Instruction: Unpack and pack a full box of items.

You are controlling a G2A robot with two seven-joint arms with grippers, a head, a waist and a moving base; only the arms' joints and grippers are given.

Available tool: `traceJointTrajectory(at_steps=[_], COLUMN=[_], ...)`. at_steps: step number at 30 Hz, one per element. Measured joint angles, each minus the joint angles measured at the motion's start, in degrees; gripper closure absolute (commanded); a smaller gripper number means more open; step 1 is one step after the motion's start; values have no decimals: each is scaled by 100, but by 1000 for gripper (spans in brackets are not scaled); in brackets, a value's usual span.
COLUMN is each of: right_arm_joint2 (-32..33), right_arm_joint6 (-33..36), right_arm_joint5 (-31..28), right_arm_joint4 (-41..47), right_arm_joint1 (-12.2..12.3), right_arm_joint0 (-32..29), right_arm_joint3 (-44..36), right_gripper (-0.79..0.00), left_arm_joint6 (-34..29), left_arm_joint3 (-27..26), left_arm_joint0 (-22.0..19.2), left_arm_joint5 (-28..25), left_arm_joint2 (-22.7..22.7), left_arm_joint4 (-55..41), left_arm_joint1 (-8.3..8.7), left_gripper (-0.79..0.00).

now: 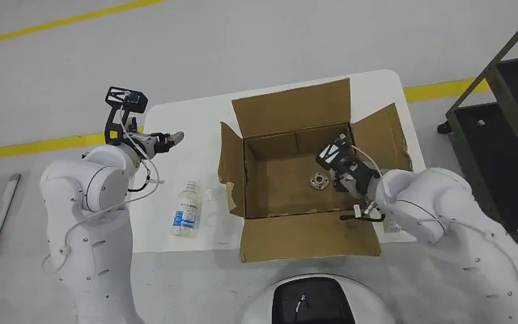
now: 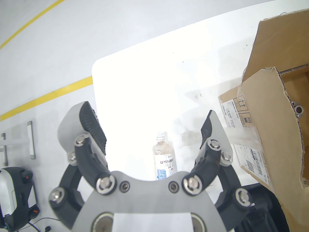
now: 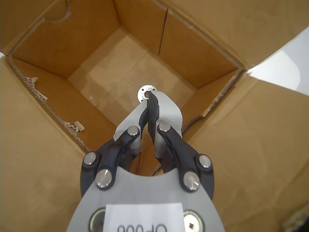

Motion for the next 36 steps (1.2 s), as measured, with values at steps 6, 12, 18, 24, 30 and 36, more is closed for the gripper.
traceJointTrajectory(at_steps=[6, 12, 18, 24, 30, 36], right_arm_joint2=[-225, -221, -221, -325, -777, -1417], right_arm_joint6=[-4, -4, -4, -217, 28, 780], right_arm_joint5=[-10, -11, -11, 12, 53, 48], right_arm_joint4=[-188, -183, -183, -343, -325, 150], right_arm_joint1=[-31, -30, -30, -53, -188, -427], right_arm_joint0=[79, 77, 77, 117, 746, 1748], right_arm_joint3=[277, 271, 271, 308, 638, 1398], right_gripper=[0, -720, -720, -785, -785, -785], left_arm_joint6=[0, 0, 0, 0, 0, 0], left_arm_joint3=[0, 0, 0, 0, 0, 0], left_arm_joint0=[0, 0, 0, 0, 0, 0], left_arm_joint5=[0, 0, 0, 0, 0, 0], left_arm_joint2=[0, 0, 0, 0, 0, 0], left_arm_joint4=[0, 0, 0, 0, 0, 0], left_arm_joint1=[0, 0, 0, 0, 0, 0], left_gripper=[-785, -785, -785, -785, -785, -785])
